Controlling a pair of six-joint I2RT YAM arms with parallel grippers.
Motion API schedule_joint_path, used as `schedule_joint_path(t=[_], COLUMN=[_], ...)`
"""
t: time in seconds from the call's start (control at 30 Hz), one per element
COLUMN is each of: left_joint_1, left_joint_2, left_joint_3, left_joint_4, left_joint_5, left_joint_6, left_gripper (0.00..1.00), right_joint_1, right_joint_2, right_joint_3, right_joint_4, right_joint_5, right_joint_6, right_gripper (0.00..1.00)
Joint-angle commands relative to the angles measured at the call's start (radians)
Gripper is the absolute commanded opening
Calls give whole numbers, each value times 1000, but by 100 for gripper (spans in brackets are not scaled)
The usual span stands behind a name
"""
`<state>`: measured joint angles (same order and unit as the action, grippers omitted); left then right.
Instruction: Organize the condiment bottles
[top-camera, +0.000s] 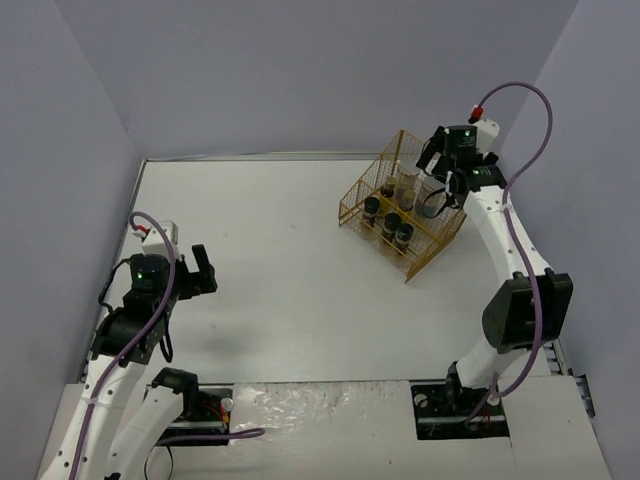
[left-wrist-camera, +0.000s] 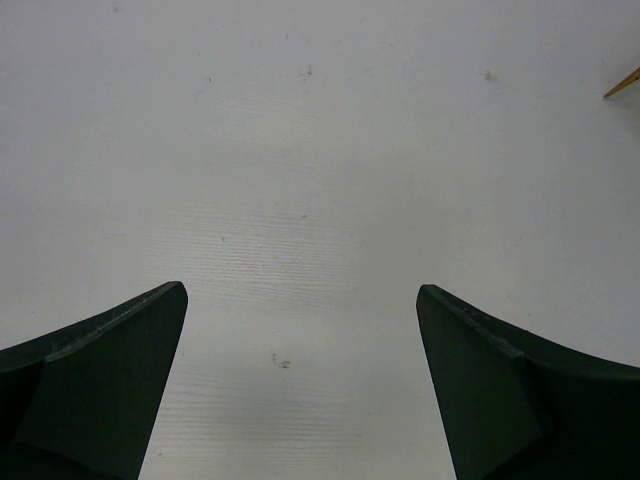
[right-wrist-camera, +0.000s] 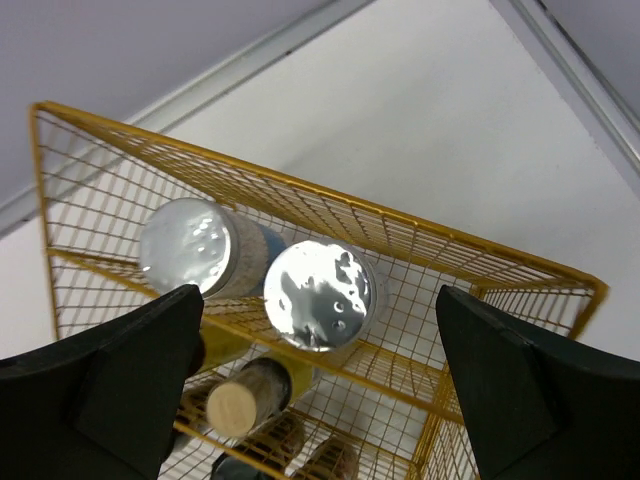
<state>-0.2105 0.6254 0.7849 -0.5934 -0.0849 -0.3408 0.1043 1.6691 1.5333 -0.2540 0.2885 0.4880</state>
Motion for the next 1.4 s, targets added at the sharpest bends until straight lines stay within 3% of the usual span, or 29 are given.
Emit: schedule_joint_path(t=[0.0,0.2,0.5,0.8,1.03,1.37], left_joint_1=[8,11,13,13,11,13], left_joint_2=[3,-14,-46,-112,-105,-100], left_joint_3=[40,42,75,59,49,11], left_joint_4=[57,60,72,52,74,129], left_joint_5=[-1,-4,-22,-20,-17,-20], left_joint_6=[10,6,49,79,109,102], left_gripper=[97,97,97,97,97,97], right_joint_1=[-6,-6,58,89,89,105], right_joint_2=[-200,-374,-833,-1121,-1278,-1355], right_joint_3=[30,-34,-317,-520,-648,-694], right_joint_4=[43,44,100,59,48,46], right_joint_5=[-54,-112,-11,-21,11,48], right_joint_6=[-55,-153,-190,-283,-290,-327], right_gripper=[100,100,100,100,100,100])
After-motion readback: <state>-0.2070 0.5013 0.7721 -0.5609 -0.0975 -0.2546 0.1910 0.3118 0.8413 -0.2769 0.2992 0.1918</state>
